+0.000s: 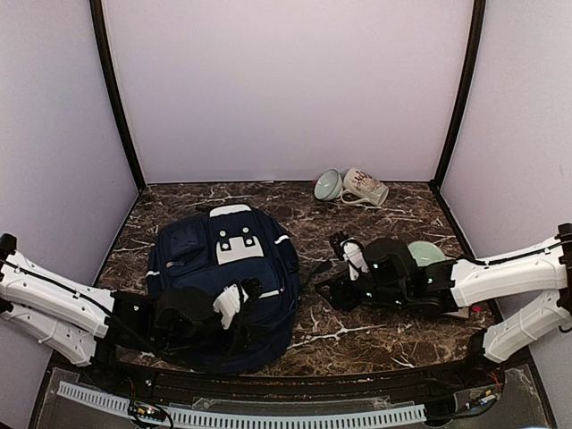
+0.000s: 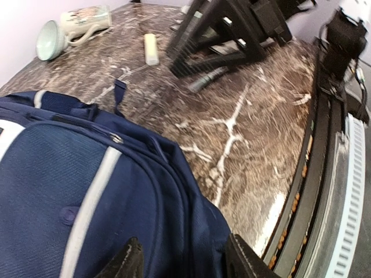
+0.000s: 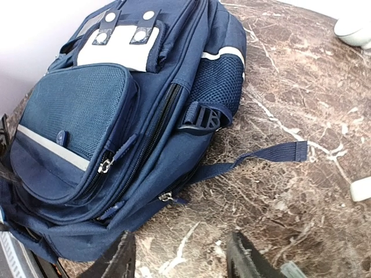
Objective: Pack the student bag
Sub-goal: Zip the student bag into the largest pocket of the bag, then move the student bag to the center of the board.
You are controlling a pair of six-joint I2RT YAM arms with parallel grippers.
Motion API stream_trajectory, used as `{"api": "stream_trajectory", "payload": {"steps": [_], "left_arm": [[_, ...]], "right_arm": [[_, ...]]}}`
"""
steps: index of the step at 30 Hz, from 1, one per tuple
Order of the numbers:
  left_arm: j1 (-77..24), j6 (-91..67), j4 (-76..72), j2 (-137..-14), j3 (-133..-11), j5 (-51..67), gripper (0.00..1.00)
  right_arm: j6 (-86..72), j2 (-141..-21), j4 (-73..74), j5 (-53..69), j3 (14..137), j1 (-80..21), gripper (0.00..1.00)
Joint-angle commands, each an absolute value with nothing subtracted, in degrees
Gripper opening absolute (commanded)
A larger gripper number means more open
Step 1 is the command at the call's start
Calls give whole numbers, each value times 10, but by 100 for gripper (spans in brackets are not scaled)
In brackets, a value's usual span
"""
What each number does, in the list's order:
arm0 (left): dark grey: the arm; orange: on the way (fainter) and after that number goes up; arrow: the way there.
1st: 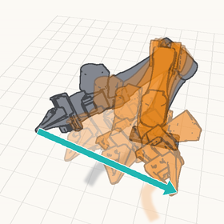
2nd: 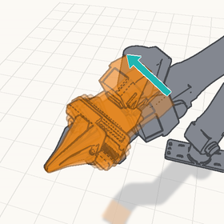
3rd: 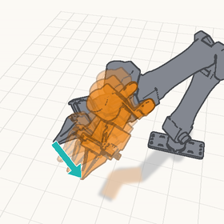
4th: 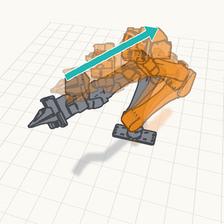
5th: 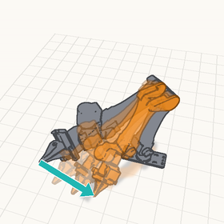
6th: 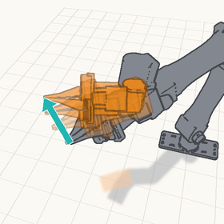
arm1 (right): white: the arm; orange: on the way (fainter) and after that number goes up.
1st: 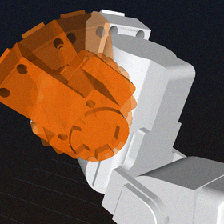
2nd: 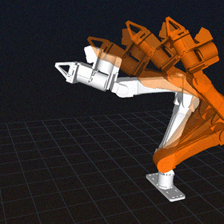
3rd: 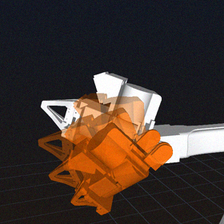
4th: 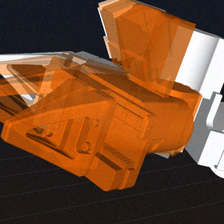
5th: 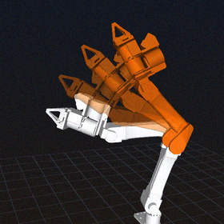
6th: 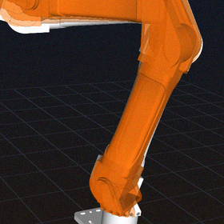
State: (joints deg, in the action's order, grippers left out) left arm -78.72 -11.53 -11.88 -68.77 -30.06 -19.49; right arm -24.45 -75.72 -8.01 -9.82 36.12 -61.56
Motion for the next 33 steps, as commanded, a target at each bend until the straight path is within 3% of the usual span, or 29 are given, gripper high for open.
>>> {"api": "stream_trajectory", "payload": {"steps": [1, 6, 11, 18, 29, 33], "left_arm": [[-794, -178, 3, -665, -346, -265, 51], [-797, -234, 94, -650, -377, -315, 52], [-798, -307, 200, -663, -403, -368, 50], [-797, -405, 281, -696, -404, -449, 50], [-738, -375, 173, -738, -351, -406, 52], [-723, -358, 136, -729, -326, -386, 51]], "right_arm": [[-235, -739, -71, -108, 375, -619, 57], [-218, -750, -73, -114, 401, -613, 67], [-216, -788, -87, -104, 437, -571, 86], [-239, -914, -87, -61, 524, -506, 94], [-273, -1075, -120, 17, 599, -500, 80], [-281, -1094, -145, 61, 593, -500, 61]]}}
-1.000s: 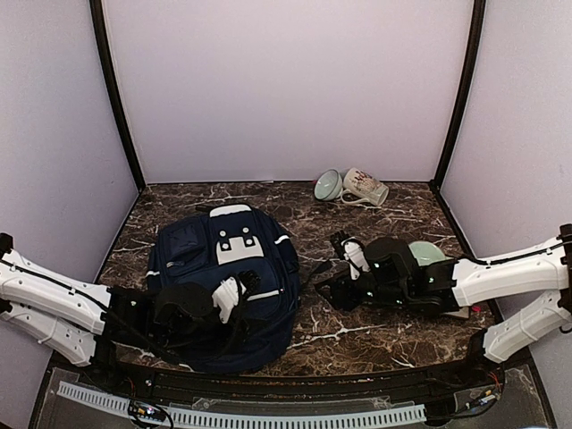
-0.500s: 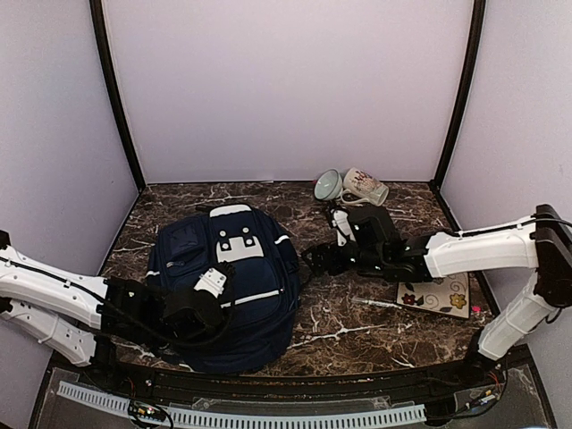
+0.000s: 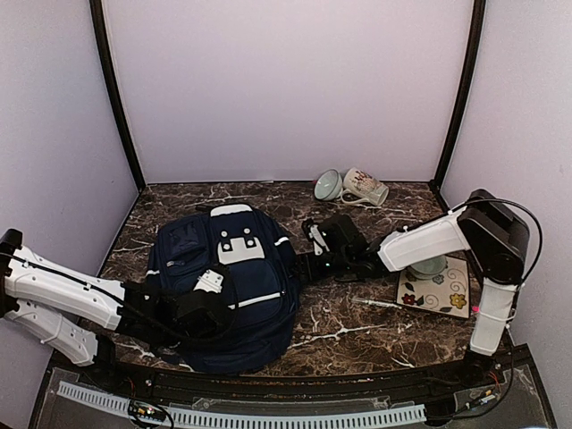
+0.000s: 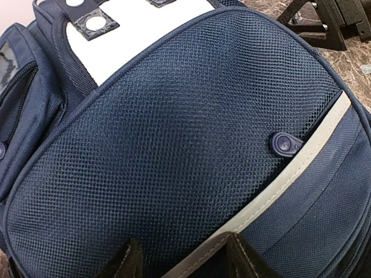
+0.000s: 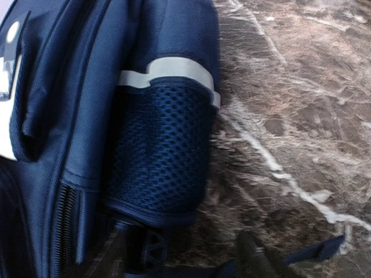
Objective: Pack the student bag
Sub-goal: Move the student bag to the center of the board, then grab the upper front pocket of the student bag.
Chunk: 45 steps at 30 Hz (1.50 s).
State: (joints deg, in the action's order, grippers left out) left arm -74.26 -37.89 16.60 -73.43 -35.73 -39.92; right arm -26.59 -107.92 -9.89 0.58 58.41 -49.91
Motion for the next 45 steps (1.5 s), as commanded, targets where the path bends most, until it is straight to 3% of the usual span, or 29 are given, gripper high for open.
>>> {"api": "stream_trajectory", "payload": {"steps": [1, 3, 8, 23, 30, 36, 45], "left_arm": [[-719, -353, 130, -726, -322, -386, 51], [-711, -342, 116, -719, -312, -386, 51], [-675, -286, 62, -699, -288, -373, 50], [-579, -116, -84, -725, -311, -315, 46], [-580, -140, -47, -674, -313, -264, 44], [-582, -161, -18, -604, -296, -235, 44], [-582, -169, -13, -567, -281, -212, 44]], "right_arm": [[-284, -1094, -156, 74, 587, -501, 55], [-290, -1092, -174, 94, 570, -504, 47], [-306, -1070, -196, 80, 519, -531, 41], [-308, -979, -171, -22, 443, -627, 42], [-214, -896, -120, -110, 426, -627, 53], [-109, -858, -129, -112, 413, -628, 64], [148, -770, -392, -30, 247, -644, 68]]}}
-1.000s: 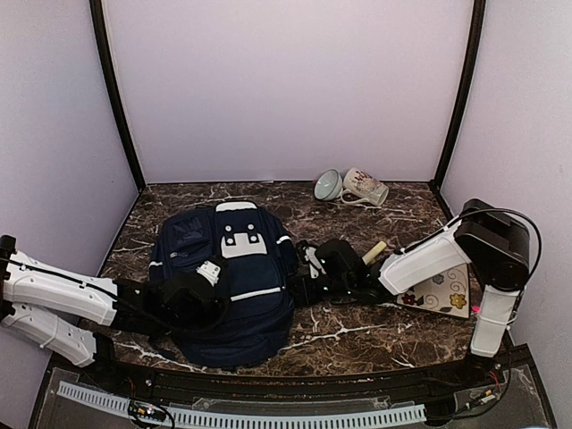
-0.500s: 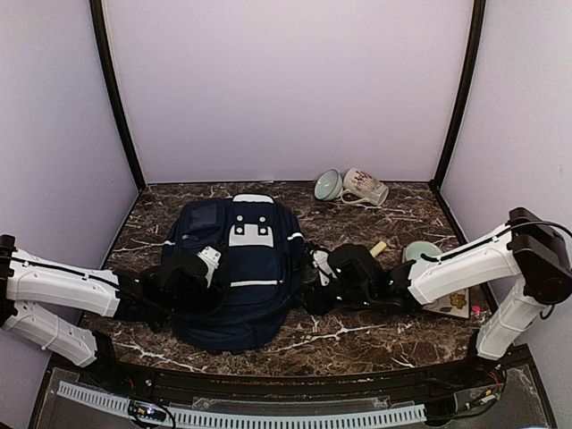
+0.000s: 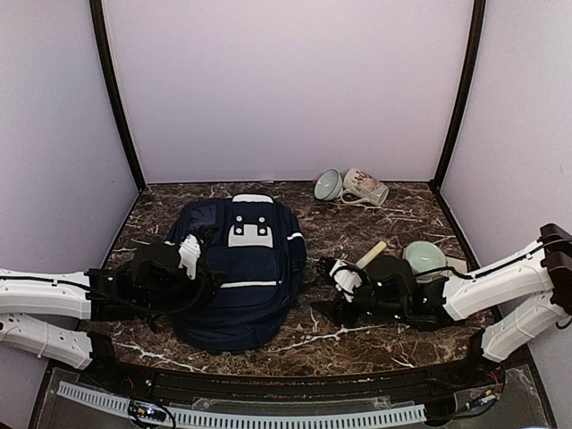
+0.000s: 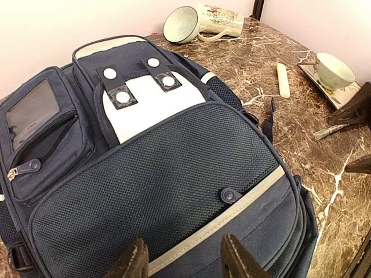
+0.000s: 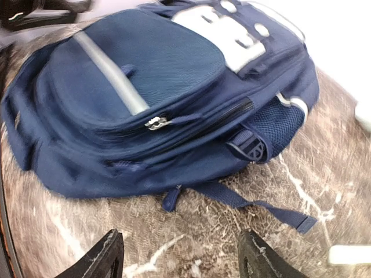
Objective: Pack the student bag
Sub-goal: Grab the upper front pocket of the student bag.
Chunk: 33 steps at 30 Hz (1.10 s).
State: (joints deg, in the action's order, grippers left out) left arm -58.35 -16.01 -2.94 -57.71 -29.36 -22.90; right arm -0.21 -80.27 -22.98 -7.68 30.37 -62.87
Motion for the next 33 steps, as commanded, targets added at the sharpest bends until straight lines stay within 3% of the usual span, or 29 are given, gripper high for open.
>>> {"api": "stream_trajectory", "payload": {"steps": [1, 8, 23, 33], "left_arm": [[-582, -170, -13, -566, -279, -211, 44], [-582, -168, -29, -566, -270, -198, 44], [-583, -178, -29, -557, -256, -181, 44], [-583, -183, -28, -540, -244, -174, 44]], "right_arm": [[171, -765, -405, -16, 235, -646, 68], [303, -791, -396, 43, 243, -648, 68], [419, -933, -405, 37, 348, -646, 62], [457, -996, -351, 63, 436, -589, 56]]}}
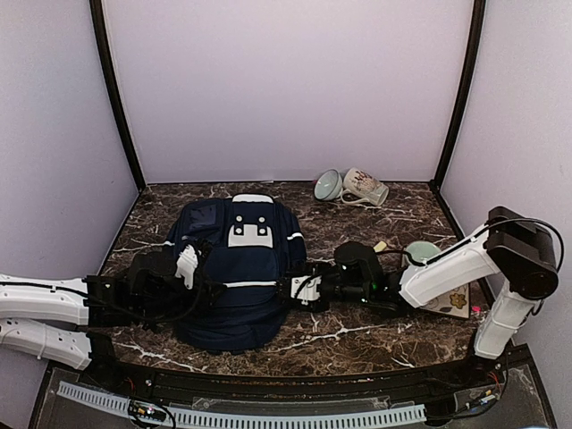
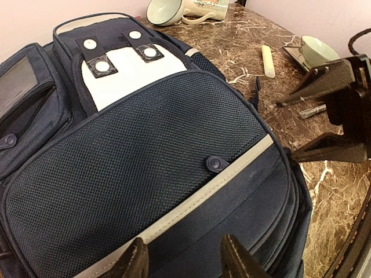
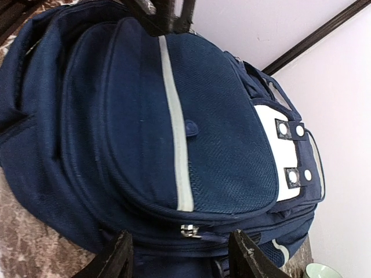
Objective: Pack the student bag
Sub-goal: Grab the upper front pocket of the student bag.
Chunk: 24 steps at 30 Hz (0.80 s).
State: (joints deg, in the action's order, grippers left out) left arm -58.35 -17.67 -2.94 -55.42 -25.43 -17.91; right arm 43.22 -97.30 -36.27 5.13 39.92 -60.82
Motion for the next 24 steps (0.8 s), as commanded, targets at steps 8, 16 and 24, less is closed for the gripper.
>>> {"api": "stream_trajectory", "payload": {"steps": [8, 16, 24], "left_arm": [[-583, -184, -18, -533, -240, -179, 44], [-584, -182, -19, -526, -237, -176, 44], [-584, -181, -23, -527, -239, -174, 44]], "right_arm": [[475, -1038, -318, 58, 476, -572, 54], [453, -1049, -273, 93, 492, -559, 48], [419, -1055, -217, 132, 513, -551, 11]]}}
